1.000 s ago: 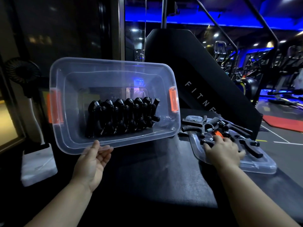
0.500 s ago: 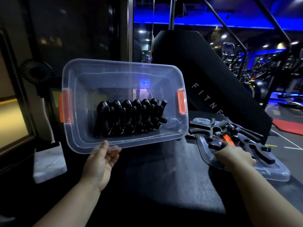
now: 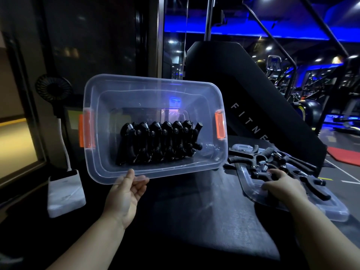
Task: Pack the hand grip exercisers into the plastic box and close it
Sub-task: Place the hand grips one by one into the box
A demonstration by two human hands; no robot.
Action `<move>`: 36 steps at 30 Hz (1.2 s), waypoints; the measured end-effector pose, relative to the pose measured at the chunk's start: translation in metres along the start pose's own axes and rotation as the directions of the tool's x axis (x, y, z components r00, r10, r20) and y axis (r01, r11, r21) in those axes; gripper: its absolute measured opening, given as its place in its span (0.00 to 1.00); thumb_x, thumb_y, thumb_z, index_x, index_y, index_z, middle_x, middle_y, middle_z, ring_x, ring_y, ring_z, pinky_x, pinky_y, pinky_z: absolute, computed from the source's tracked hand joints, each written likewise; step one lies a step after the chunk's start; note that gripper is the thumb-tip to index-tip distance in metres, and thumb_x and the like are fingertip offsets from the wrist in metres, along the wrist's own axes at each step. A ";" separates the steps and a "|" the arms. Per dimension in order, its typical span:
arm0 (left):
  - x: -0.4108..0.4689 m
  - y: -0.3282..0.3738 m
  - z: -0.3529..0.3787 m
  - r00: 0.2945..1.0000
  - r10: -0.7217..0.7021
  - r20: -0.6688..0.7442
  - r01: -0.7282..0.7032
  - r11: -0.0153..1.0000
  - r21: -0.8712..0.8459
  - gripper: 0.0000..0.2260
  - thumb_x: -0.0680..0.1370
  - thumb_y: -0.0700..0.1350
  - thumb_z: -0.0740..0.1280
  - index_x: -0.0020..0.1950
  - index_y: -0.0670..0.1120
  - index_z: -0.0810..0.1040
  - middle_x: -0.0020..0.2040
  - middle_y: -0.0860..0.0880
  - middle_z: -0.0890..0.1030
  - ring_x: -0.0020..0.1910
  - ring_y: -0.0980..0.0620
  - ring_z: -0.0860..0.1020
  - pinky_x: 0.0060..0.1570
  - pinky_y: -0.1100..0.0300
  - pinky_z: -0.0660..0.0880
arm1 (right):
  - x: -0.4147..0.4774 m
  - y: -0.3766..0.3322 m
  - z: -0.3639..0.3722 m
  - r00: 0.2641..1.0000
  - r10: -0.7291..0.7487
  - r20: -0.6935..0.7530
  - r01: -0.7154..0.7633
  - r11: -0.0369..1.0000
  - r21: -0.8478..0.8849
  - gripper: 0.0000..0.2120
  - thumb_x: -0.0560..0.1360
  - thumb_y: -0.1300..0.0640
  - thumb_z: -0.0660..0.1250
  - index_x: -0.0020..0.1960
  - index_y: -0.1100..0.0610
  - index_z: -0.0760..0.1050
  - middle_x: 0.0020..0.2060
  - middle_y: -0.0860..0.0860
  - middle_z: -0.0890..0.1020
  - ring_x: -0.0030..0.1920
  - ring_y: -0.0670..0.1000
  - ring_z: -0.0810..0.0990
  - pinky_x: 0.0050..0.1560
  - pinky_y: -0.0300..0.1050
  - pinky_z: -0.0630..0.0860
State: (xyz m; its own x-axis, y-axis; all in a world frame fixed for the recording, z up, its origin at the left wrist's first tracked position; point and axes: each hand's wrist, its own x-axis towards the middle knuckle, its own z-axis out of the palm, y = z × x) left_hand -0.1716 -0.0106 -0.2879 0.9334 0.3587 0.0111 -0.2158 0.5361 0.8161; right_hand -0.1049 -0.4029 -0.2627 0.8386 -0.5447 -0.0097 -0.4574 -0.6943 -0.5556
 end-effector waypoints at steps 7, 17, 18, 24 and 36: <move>-0.001 0.000 0.000 1.000 -0.009 0.002 0.009 1.000 -0.009 0.09 0.80 0.48 0.61 0.45 0.43 0.74 0.38 0.46 0.82 0.37 0.54 0.83 0.44 0.59 0.75 | -0.030 -0.011 -0.004 0.990 -0.090 -0.107 0.120 0.942 0.315 0.34 0.68 0.52 0.72 0.71 0.49 0.63 0.52 0.57 0.81 0.50 0.58 0.79 0.47 0.48 0.72; 0.002 -0.001 -0.002 1.000 -0.013 0.011 0.013 1.000 0.007 0.11 0.79 0.48 0.62 0.47 0.41 0.74 0.39 0.45 0.82 0.39 0.53 0.82 0.45 0.58 0.75 | -0.066 -0.049 0.021 0.919 -0.290 0.269 0.157 0.891 0.425 0.42 0.61 0.57 0.80 0.71 0.54 0.63 0.48 0.52 0.78 0.47 0.54 0.81 0.47 0.50 0.79; 0.002 -0.001 -0.002 1.000 -0.013 0.011 0.013 1.000 0.007 0.11 0.79 0.48 0.62 0.47 0.41 0.74 0.39 0.45 0.82 0.39 0.53 0.82 0.45 0.58 0.75 | -0.067 -0.050 0.021 0.903 -0.294 0.313 0.163 0.909 0.385 0.42 0.62 0.59 0.79 0.72 0.53 0.63 0.48 0.52 0.78 0.48 0.55 0.81 0.50 0.51 0.80; 0.003 -0.002 -0.004 1.000 -0.006 0.027 0.006 1.000 0.011 0.11 0.79 0.49 0.62 0.49 0.40 0.74 0.41 0.44 0.82 0.40 0.53 0.82 0.46 0.59 0.75 | -0.073 -0.044 0.012 0.851 -0.276 0.447 0.200 0.957 0.210 0.52 0.63 0.60 0.80 0.78 0.50 0.53 0.61 0.54 0.75 0.53 0.51 0.79 0.59 0.48 0.76; 0.009 -0.005 -0.008 0.999 -0.007 0.042 0.006 1.000 0.018 0.11 0.80 0.49 0.62 0.48 0.41 0.73 0.42 0.43 0.81 0.39 0.54 0.82 0.43 0.60 0.75 | -0.102 -0.068 -0.013 0.822 -0.275 0.500 0.314 0.949 0.005 0.56 0.66 0.53 0.79 0.77 0.43 0.40 0.59 0.56 0.74 0.36 0.52 0.79 0.38 0.48 0.80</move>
State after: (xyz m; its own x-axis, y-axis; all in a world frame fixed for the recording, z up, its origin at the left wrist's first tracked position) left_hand -0.1647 -0.0044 -0.2965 0.9460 0.3228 0.0299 -0.2050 0.5240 0.8267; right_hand -0.1631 -0.3060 -0.2134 0.9624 -0.0217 -0.2707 -0.1691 -0.8279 -0.5347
